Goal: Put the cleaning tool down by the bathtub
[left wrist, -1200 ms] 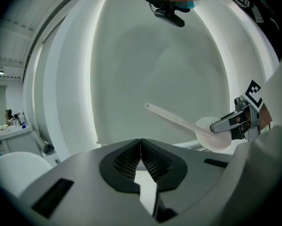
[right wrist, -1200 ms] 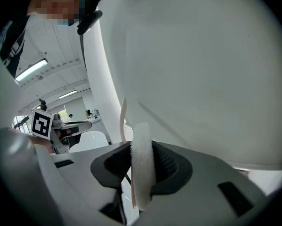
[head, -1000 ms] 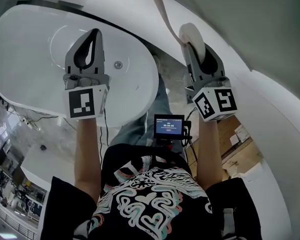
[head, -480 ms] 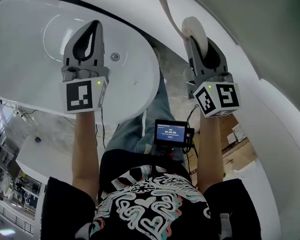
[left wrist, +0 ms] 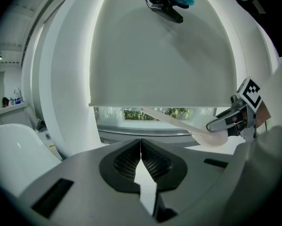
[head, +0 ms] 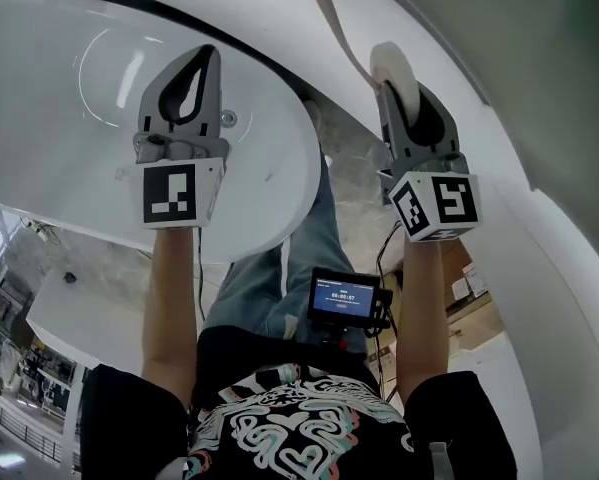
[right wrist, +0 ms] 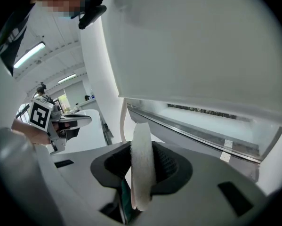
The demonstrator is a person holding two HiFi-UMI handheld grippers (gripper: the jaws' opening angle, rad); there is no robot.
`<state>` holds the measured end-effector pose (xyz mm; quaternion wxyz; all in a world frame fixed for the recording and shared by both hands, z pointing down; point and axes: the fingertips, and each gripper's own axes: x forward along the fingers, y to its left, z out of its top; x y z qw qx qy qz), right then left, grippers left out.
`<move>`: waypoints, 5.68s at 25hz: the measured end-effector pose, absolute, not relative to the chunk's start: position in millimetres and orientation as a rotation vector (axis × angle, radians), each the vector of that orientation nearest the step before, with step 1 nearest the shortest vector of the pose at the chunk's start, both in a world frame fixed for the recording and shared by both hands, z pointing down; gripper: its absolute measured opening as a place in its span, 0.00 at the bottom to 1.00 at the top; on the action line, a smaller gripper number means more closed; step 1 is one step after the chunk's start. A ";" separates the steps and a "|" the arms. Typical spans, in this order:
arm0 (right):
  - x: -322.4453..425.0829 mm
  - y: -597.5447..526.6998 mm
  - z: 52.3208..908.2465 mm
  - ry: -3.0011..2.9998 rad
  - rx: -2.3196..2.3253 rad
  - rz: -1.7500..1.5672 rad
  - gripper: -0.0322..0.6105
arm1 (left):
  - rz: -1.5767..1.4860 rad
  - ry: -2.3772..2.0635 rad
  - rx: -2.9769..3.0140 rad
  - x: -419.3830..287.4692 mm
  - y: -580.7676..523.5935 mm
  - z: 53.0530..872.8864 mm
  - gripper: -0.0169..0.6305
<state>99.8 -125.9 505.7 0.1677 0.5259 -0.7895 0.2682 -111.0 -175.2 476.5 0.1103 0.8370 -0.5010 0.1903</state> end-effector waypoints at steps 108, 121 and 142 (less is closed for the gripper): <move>99.2 -149.6 662.0 -1.964 1.135 0.517 0.09 | 0.560 -1.385 2.379 -95.1 -202.3 572.7 0.05; 98.1 -137.0 593.7 -2.013 1.234 0.472 0.09 | 0.453 -1.419 2.371 -98.3 -180.0 513.9 0.05; 93.7 -116.7 408.0 -2.059 1.457 0.354 0.09 | 0.406 -1.522 2.500 -122.4 -144.5 350.1 0.05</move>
